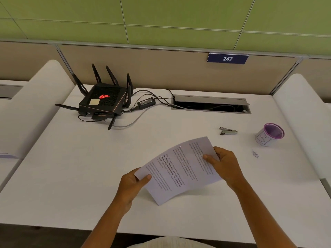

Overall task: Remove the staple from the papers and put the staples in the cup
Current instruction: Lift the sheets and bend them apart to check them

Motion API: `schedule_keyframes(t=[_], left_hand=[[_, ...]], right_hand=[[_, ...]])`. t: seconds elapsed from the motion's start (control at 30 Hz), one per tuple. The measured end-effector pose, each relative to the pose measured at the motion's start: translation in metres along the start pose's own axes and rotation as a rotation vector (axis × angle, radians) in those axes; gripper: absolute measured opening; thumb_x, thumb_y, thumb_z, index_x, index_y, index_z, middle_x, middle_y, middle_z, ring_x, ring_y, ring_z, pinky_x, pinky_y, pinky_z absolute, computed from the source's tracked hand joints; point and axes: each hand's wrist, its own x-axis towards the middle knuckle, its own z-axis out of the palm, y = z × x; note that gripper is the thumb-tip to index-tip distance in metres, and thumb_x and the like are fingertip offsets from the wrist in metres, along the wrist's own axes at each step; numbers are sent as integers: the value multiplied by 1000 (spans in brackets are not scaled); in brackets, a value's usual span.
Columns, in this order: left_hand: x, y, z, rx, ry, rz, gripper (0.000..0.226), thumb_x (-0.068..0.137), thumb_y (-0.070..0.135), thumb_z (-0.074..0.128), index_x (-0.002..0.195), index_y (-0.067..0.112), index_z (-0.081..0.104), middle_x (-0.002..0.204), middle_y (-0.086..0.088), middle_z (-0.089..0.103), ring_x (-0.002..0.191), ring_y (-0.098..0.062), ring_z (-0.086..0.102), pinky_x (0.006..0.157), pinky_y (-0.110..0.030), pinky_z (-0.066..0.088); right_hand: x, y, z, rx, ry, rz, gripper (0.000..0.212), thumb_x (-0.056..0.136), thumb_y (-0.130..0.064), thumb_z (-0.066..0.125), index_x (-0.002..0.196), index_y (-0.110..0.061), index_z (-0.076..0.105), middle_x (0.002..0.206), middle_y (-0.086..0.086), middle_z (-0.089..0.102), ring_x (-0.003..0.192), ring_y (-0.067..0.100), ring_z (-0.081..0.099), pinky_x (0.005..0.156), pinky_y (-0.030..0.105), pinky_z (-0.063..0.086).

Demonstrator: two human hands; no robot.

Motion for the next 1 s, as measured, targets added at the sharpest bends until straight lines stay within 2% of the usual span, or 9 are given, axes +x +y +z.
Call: schedule_keyframes(t=[0.1,0.17,0.3,0.37,0.47,0.57,0.77,1.0], left_hand=[[-3,2,-5,65,-73,39,30,91,23,81,121,29,77,111,8,83,109,-19,77,85,-29,66],[-5,6,-6,94,-140,49,30,92,18,80,120,30,77,111,9,83,110,-18,77,88,-28,65],[-6,18,5,193,-238,62,30,95,20,78,123,30,76,114,8,82,111,-18,77,98,-37,65],[-6,25,17,202,-259,86,28,96,23,77,123,30,76,115,9,82,111,-17,77,98,-38,64],[-7,37,37,165,-283,111,24,100,28,72,123,27,75,115,8,82,107,-19,79,95,-39,66],[-8,43,55,107,-270,126,22,104,33,66,121,25,75,114,3,82,104,-25,80,92,-44,66],[-13,39,75,67,-188,89,25,107,40,58,118,24,74,108,-1,82,96,-30,80,89,-52,66],[-19,33,89,24,-125,55,26,107,42,57,115,24,73,103,0,82,94,-28,80,86,-46,67]], right_hand=[[8,-17,-5,-153,-90,-50,10,95,-23,73,104,-24,78,93,-10,78,78,13,74,68,28,59],[12,-28,-5,-287,-162,-100,9,97,-23,70,103,-24,77,93,-12,75,78,11,72,66,22,52],[18,-47,1,-434,-311,-160,9,97,-26,70,105,-24,73,95,-15,69,83,12,69,68,17,51],[21,-51,5,-482,-367,-202,10,96,-26,71,106,-26,73,97,-13,70,86,12,70,73,22,56],[24,-54,11,-557,-429,-244,13,94,-25,73,106,-23,77,100,-6,75,85,13,70,79,36,62],[24,-55,17,-645,-461,-274,15,93,-27,72,107,-23,76,100,-2,74,86,17,69,80,42,62],[23,-52,19,-678,-469,-257,20,93,-30,73,112,-25,74,105,-4,71,91,17,66,83,39,60],[22,-43,15,-669,-474,-234,16,93,-29,72,108,-24,74,102,-4,70,88,16,64,79,36,58]])
